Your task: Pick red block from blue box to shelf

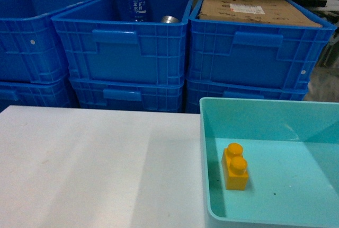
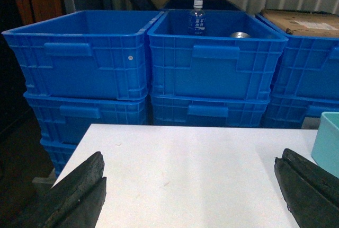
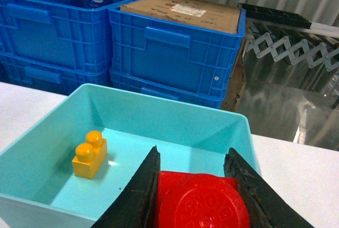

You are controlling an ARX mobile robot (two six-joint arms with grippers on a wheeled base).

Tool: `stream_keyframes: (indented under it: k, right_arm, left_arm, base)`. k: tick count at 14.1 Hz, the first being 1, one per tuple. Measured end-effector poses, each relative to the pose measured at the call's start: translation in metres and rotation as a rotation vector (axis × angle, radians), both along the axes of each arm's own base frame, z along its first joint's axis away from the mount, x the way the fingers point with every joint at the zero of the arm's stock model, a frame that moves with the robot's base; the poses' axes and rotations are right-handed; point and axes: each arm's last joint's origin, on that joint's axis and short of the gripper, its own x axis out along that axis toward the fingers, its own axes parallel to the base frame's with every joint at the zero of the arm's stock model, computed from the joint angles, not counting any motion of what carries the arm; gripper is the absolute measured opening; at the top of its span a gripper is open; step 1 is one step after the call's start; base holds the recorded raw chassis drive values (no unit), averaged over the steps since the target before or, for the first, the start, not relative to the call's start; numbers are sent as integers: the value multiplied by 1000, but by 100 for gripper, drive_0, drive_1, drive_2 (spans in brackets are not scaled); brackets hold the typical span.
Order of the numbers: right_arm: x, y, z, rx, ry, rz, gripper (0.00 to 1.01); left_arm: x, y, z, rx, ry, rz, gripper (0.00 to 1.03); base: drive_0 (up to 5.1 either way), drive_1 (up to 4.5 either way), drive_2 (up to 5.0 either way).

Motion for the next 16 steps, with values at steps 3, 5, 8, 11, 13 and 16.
stream_keyframes:
  k: [3, 5, 8, 11, 13, 16]
  right_arm:
    - [0, 0, 0, 0, -1, 0, 29]
    - [0, 0, 0, 0, 0, 0, 29]
    - [0, 0, 0, 0, 0, 0, 29]
    - [0, 0, 0, 0, -1, -3, 29]
    - [0, 0, 0, 0, -1, -3, 29]
    - [0, 0, 0, 0, -1, -3, 29]
  left_arm:
    - [0, 0, 0, 0, -5, -1, 98]
    - [0, 0, 0, 0, -5, -2, 98]
    - [0, 0, 0, 0, -5, -2, 98]
    - [0, 0, 0, 0, -4, -3, 98]
    - [0, 0, 0, 0, -5, -2, 98]
    - [0, 0, 0, 0, -5, -2, 98]
  base:
    - [417, -443, 35]
    - [422, -438, 27]
    - [261, -265, 17]
    - [0, 0, 0]
    - [0, 0, 0]
    - [0, 0, 0]
